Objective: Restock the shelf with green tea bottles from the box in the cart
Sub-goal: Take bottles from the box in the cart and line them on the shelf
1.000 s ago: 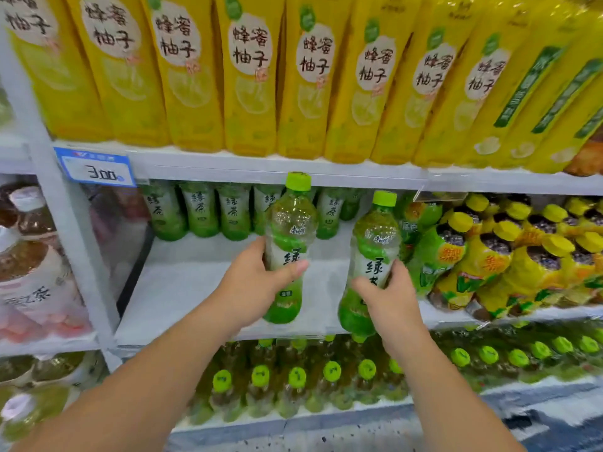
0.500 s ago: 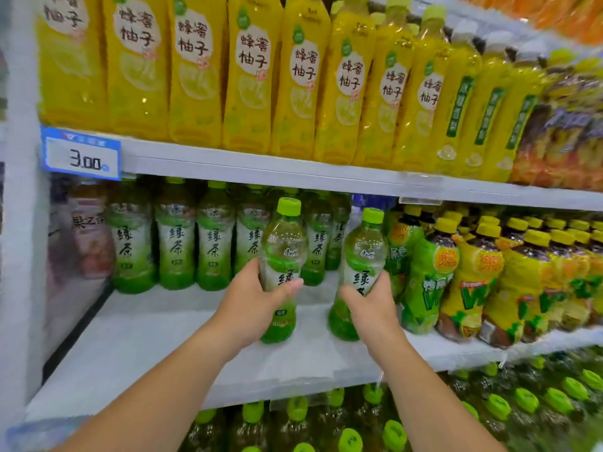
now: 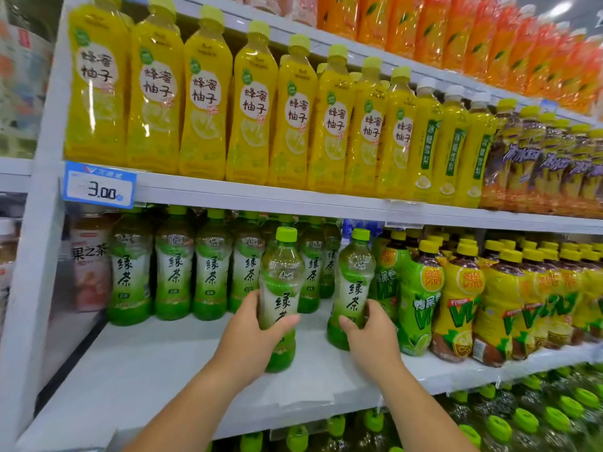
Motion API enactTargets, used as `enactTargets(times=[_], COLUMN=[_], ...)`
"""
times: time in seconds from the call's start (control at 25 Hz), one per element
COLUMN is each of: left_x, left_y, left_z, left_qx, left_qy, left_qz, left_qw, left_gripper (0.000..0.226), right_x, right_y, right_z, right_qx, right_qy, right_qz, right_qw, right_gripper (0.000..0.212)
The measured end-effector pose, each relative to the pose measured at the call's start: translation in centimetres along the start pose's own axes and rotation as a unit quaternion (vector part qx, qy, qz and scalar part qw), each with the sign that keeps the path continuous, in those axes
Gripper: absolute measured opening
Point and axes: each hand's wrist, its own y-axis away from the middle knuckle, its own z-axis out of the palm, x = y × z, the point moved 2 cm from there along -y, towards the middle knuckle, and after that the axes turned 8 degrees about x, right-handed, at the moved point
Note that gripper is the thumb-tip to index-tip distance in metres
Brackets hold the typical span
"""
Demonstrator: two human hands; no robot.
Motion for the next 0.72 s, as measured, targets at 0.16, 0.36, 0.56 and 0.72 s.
enactTargets(times=[0.16,0.36,0.56,0.72], left_x=[-1.6,-2.8,-4.2,-4.1], left_y=[-0.6,-2.1,-2.4,-2.3], left_z=[-0.2,0.2,0.2,0.4], left_qx=[0.013,0.029,0.040,0.044], left_qy=[-0.046,-0.047,-0.045,-0.047], left_qz=[0.023,0.033,0.032,0.043], left_qw=[0.999,0.998,0.998,0.997], left_gripper=[0.044,0.033,0.040,0.051], right_x=[0.5,1.8,2.9,3.3], right_y=[-3.1,-6.8,-9.4,-10.0], right_z=[2.1,4.5,5.9,6.7], right_qx=[0.015,0.027,-0.002,0.004], right_qy=[0.002,-0.009,-0.035,-0.039], right_qz=[0.010,0.029,0.027,0.015], right_qw=[1.000,0.999,0.999,0.999], right_gripper=[0.040,0.035,0.029,0.034])
